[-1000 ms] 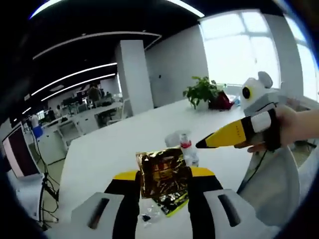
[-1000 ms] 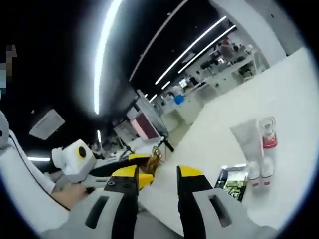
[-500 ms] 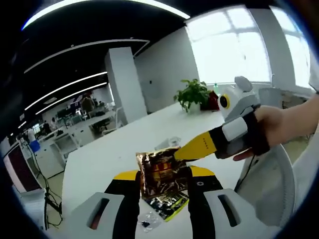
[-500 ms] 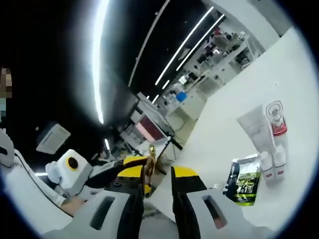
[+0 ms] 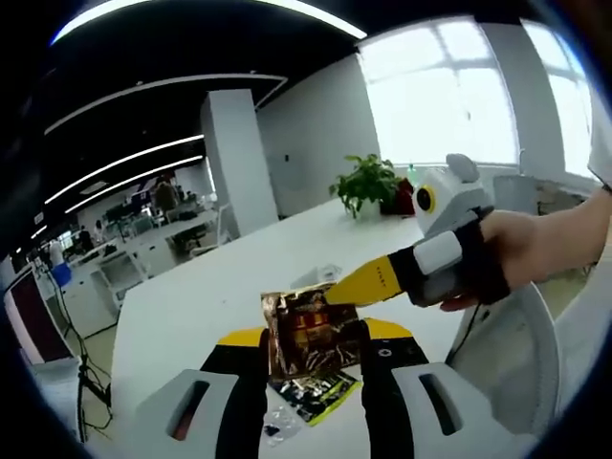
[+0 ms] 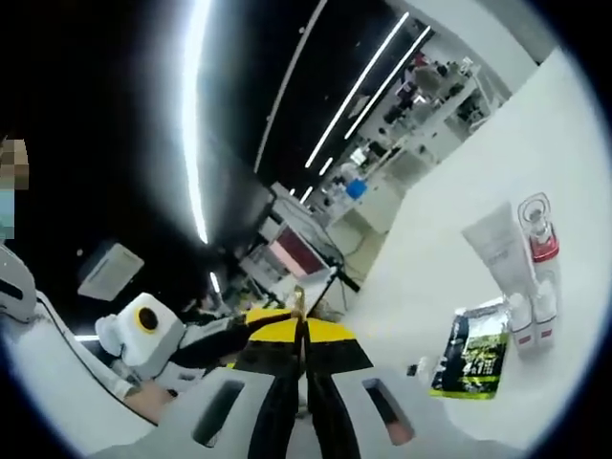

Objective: Arrange the skincare products in the storage area until every visible bottle or jar stands upright without overlapping.

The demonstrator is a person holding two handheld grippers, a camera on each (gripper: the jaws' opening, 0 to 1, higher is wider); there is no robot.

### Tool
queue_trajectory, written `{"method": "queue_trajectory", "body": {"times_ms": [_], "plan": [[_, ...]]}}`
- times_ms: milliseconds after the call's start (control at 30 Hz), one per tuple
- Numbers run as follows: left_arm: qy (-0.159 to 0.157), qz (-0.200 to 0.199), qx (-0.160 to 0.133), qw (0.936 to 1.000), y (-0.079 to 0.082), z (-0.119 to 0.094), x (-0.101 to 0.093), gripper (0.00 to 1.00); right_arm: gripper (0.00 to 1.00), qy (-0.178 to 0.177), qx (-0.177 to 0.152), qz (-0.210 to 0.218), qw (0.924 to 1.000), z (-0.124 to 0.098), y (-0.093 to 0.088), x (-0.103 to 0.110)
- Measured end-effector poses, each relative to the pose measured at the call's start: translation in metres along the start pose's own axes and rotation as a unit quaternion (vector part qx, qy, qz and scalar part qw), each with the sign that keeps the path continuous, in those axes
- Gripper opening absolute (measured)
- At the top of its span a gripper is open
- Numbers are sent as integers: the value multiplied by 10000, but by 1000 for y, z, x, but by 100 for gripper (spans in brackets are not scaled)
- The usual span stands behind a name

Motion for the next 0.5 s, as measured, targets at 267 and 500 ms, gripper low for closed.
{"method": "queue_trajectory", "body": {"times_ms": [267, 500], "plan": [[-232, -233, -31, 9995, -3, -1, -1, 36, 1, 17, 388, -434, 9983, -5, 0, -4], [-572, -583, -31, 9967, -8, -7, 1, 36, 1, 96, 364, -266, 9989, -12, 5, -6]]}}
Point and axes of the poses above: the point that each gripper's makers call its tool centre point, and the gripper's own axes: z roughly forward along the fingers, x roughly to its left, y roughly out of its top, the point moved 7 cm from there along -z, roughly backward along the fingers, and after that the axes turned 4 degrees about x, right-handed, at the moved point
